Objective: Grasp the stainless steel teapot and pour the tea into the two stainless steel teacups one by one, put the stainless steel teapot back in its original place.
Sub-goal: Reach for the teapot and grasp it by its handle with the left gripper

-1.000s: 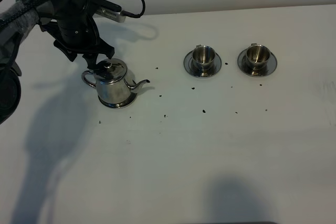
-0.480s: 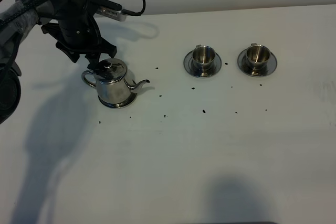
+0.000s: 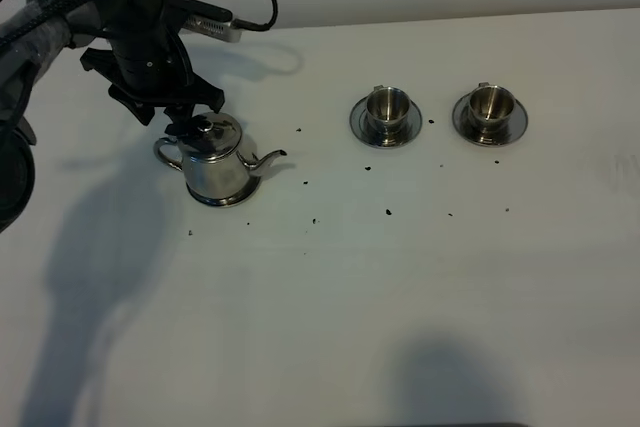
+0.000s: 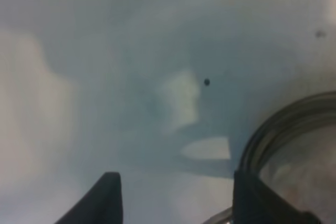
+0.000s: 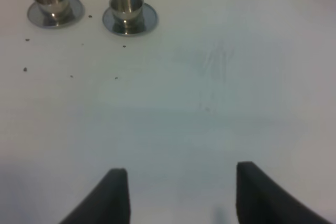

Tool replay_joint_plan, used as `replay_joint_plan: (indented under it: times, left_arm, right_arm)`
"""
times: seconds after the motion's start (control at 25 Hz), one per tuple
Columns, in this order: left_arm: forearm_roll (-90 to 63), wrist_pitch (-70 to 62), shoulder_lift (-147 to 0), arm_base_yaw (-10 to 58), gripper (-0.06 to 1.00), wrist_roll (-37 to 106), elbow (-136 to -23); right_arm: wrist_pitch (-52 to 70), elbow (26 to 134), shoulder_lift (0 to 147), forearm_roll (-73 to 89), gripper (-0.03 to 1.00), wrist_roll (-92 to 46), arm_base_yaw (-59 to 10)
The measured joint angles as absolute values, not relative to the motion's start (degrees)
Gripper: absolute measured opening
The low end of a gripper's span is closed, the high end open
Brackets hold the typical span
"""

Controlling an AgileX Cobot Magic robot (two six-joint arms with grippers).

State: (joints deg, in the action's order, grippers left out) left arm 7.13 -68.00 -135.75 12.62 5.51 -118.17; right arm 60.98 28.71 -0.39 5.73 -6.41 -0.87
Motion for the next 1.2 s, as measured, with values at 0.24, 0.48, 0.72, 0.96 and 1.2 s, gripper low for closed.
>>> replay_joint_plan:
  times: [0.24,0.48,0.72,0.96,1.2]
  left_arm:
    - [7.3,-68.0,-134.6,11.6,0.50,5.3,-116.9]
    - [6.9,-68.0,-132.9,10.9,0.50,5.1,-113.5]
    - [6.8,-68.0,-132.7,10.5,0.50,5.1,-111.9]
    - [4.4,-68.0,-131.6,10.5,0.50,5.1,-111.2]
    - [4.6,-68.0,-129.8,10.5,0.50,5.3,-106.2]
  right_arm:
    - [61.0,28.7,-0.4,5.7,0.44,-6.4,-0.9]
    - [61.0,28.7,-0.4,5.7,0.44,-6.4,-0.9]
    - [61.0,28.7,-0.4,5.7,0.44,-6.4,-0.9]
    - [61.0,28.7,-0.4,5.7,0.44,-6.4,-0.9]
    - [61.0,28.7,-0.4,5.7,0.44,-6.4,-0.9]
